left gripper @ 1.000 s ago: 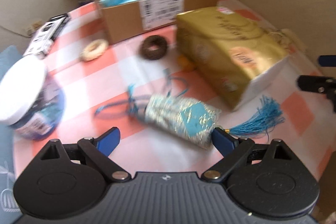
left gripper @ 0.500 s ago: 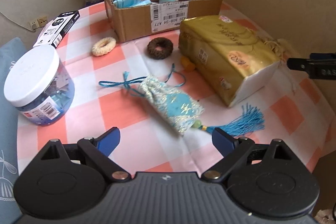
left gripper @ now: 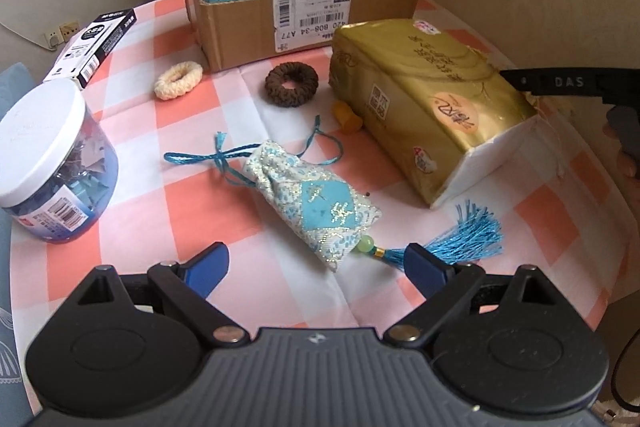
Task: Organize soft objects
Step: 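Lower the left tool onto the blue sachet while the right tool approaches the beige drawstring pouch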
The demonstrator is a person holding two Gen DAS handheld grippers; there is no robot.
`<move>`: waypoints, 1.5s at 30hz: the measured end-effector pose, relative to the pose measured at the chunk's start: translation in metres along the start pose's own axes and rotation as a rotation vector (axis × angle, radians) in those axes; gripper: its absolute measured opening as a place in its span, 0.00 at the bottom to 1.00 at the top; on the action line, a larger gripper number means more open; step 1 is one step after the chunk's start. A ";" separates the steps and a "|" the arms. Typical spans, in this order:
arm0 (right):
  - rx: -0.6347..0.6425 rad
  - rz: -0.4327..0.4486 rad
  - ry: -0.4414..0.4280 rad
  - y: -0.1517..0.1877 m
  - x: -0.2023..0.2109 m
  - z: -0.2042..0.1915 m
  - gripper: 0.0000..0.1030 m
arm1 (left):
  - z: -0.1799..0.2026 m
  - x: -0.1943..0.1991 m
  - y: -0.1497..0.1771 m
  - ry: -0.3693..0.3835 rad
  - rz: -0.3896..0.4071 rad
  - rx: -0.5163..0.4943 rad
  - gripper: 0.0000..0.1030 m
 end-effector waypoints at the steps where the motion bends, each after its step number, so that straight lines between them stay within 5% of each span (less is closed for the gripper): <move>1: 0.004 -0.011 0.007 0.002 -0.002 0.001 0.89 | 0.001 -0.001 0.000 0.003 -0.003 -0.002 0.91; 17: 0.011 -0.065 0.059 0.030 0.019 0.016 0.89 | -0.024 -0.003 0.001 -0.094 -0.013 0.002 0.91; 32: 0.011 -0.075 0.057 0.029 0.012 0.013 0.89 | -0.011 -0.020 -0.036 -0.060 0.047 0.032 0.91; 40: 0.004 -0.075 0.052 0.031 0.014 0.014 0.89 | -0.046 -0.003 -0.019 -0.165 0.029 0.072 0.91; 43: -0.001 -0.075 0.049 0.027 0.009 0.011 0.89 | -0.044 0.003 -0.020 -0.166 0.042 0.081 0.86; 45: -0.002 -0.075 0.051 0.024 0.005 0.009 0.89 | -0.037 0.000 -0.022 -0.149 0.033 0.087 0.72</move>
Point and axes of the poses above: each gripper's, at about its wrist camera, not at the fingertips, and x roughly against the way its jaws point, z to its right, y to its underside, the point moved 8 cm from there along -x, roughly the way its jaws point, and after that the axes turned 9 degrees about x, right-handed, at the moved point
